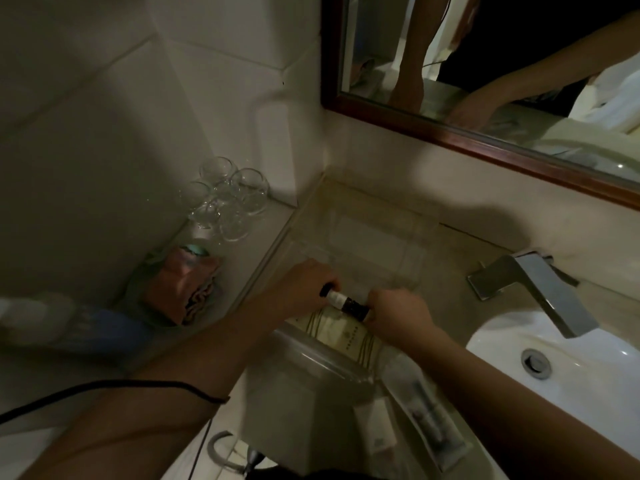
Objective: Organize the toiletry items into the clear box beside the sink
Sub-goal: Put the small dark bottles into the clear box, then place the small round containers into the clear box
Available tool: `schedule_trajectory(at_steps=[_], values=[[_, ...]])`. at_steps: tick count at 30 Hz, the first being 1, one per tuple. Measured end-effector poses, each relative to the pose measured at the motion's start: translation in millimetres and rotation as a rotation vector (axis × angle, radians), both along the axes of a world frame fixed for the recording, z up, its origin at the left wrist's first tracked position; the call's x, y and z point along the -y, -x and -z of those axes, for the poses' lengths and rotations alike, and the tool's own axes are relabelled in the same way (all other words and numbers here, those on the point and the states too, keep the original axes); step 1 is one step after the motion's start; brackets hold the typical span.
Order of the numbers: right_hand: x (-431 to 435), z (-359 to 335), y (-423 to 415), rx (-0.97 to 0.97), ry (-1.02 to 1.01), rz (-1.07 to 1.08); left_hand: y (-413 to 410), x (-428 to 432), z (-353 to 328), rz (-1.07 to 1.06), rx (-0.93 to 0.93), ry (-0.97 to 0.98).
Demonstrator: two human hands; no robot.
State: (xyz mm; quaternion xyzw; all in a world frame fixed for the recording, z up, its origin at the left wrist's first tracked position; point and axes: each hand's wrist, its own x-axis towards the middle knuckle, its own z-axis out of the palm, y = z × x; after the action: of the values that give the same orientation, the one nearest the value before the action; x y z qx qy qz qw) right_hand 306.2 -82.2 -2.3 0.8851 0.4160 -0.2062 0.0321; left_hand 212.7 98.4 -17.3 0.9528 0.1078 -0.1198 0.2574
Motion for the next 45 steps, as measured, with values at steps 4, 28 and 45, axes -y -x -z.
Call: schedule_trajectory(at_steps=[4, 28, 45], values=[[3, -2, -2, -0.029, -0.017, 0.0, -1, 2, 0, 0.054, 0.061, -0.069], [41, -20, -14, -0.118, -0.334, 0.227, 4, 25, -20, -0.069, 0.038, 0.033], [176, -9, 7, -0.215, -0.139, 0.431, -11, 153, -35, 0.113, 0.094, 0.028]])
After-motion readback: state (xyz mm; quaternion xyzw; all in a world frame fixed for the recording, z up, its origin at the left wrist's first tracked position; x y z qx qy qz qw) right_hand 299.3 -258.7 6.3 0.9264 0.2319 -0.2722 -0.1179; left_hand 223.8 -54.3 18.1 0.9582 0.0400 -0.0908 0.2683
